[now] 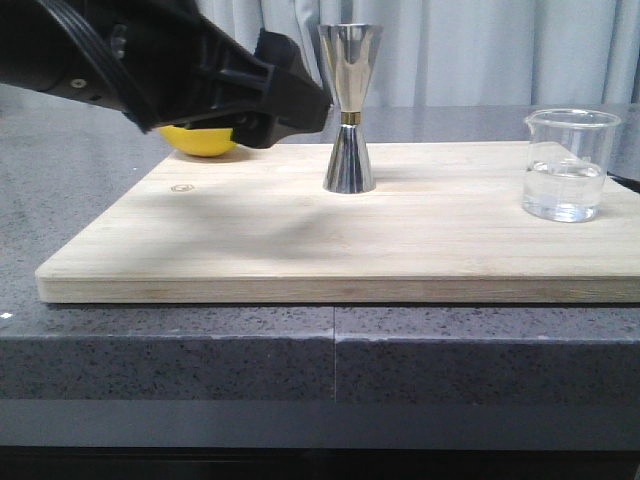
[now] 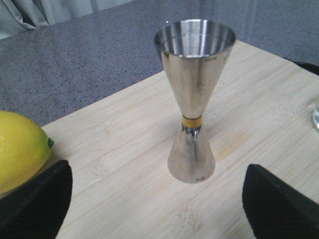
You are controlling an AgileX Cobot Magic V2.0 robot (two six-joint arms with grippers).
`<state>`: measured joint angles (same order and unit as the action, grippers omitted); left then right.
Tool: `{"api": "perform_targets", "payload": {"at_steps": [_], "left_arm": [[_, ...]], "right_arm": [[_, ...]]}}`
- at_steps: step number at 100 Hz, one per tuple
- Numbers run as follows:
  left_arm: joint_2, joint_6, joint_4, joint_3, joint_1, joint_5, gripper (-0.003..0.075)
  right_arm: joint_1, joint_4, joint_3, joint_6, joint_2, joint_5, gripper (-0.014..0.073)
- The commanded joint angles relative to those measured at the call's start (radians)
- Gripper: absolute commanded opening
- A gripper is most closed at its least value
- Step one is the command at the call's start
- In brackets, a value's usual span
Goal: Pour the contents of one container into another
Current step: 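Move the left gripper toward the steel jigger, right toward the beaker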
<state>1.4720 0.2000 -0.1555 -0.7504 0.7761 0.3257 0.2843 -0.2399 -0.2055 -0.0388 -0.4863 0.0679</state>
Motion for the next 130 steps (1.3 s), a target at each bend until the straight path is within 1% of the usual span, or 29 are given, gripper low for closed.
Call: {"api": "perform_targets", "payload": {"at_steps": [1, 8, 14, 23, 39, 64, 75, 97, 130], "left_arm": [[-0.011, -0.095, 0.073, -0.033, 0.008, 0.126, 0.064], [0.003, -0.167, 0.13, -0.033, 0.008, 0.158, 0.064], [0.019, -0.2, 0.156, -0.033, 0.008, 0.179, 0.064], [0.045, -0.216, 0.188, -0.033, 0.008, 0.218, 0.064], [0.087, -0.303, 0.263, -0.033, 0.006, 0.277, 0.064], [0.141, -0.327, 0.268, -0.037, 0.006, 0.364, 0.064], [0.163, -0.335, 0.268, -0.053, 0.006, 0.369, 0.064], [0.191, -0.349, 0.288, -0.106, 0.006, 0.367, 0.064], [0.232, -0.363, 0.29, -0.126, 0.006, 0.382, 0.064]], "right_arm": [[0.029, -0.003, -0.006, -0.014, -0.01, -0.141, 0.0531], [0.042, -0.003, 0.0, -0.014, -0.014, -0.155, 0.0531], [0.045, 0.004, 0.0, -0.014, -0.026, -0.162, 0.0531], [0.045, 0.004, 0.0, -0.014, -0.06, -0.176, 0.0531], [0.045, 0.013, 0.0, -0.014, -0.133, -0.219, 0.0531], [0.047, 0.023, 0.0, -0.014, -0.178, -0.265, 0.0531], [0.068, 0.033, 0.0, -0.014, -0.196, -0.286, 0.0531], [0.125, 0.072, 0.0, -0.014, -0.276, -0.392, 0.0531], [0.131, 0.127, 0.0, -0.014, -0.439, -0.552, 0.0531]]}}
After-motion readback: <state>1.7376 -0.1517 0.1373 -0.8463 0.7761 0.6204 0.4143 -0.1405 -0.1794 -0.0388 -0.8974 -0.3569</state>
